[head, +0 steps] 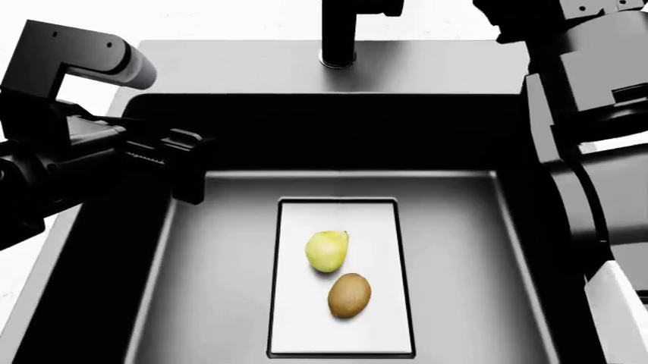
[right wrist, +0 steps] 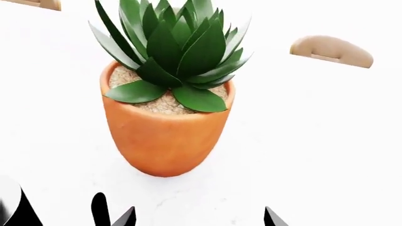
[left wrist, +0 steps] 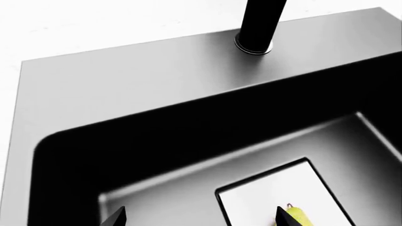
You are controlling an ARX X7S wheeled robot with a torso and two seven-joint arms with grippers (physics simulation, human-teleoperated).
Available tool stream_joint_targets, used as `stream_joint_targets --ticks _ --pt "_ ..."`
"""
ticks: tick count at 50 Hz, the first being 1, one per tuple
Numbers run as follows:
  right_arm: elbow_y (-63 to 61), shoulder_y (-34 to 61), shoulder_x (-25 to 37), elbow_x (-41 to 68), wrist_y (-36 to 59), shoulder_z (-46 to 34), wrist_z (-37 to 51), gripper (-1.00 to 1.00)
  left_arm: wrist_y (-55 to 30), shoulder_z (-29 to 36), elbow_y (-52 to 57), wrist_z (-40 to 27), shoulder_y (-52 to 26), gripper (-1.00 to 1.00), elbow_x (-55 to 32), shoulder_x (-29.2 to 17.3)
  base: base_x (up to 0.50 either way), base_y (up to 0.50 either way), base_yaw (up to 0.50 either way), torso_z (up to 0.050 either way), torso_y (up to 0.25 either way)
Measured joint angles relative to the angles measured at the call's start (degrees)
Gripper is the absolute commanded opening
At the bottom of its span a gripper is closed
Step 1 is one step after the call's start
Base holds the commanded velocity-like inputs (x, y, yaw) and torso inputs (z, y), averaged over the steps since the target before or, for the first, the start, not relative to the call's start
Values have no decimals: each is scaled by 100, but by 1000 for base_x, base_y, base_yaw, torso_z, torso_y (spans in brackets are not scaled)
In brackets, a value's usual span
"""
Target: Pick up the fruits and vegetables and place them in the sink. Turn on the sink faucet to wash them. Then turn the sink off and put them in the tray.
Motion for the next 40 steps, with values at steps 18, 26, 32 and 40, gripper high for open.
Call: stream_joint_targets --ticks 18,26,32,40 --pt "-1400 -179 682 1033 1213 -121 563 100 -46 69 -3 -192 -128 100 -137 172 0 0 0 0 0" --pt "-1975 -135 999 1289 2344 -229 628 100 -136 139 -37 -333 -266 100 -238 284 0 0 0 0 0" --pt "-2481 -65 1222 1509 3469 -449 533 100 -217 195 -74 -441 -381 100 -328 353 0 0 0 0 0" --pt "-3072 205 1761 3421 4639 -1337 1301 100 -327 280 -118 -600 -539 100 -468 447 0 0 0 0 0"
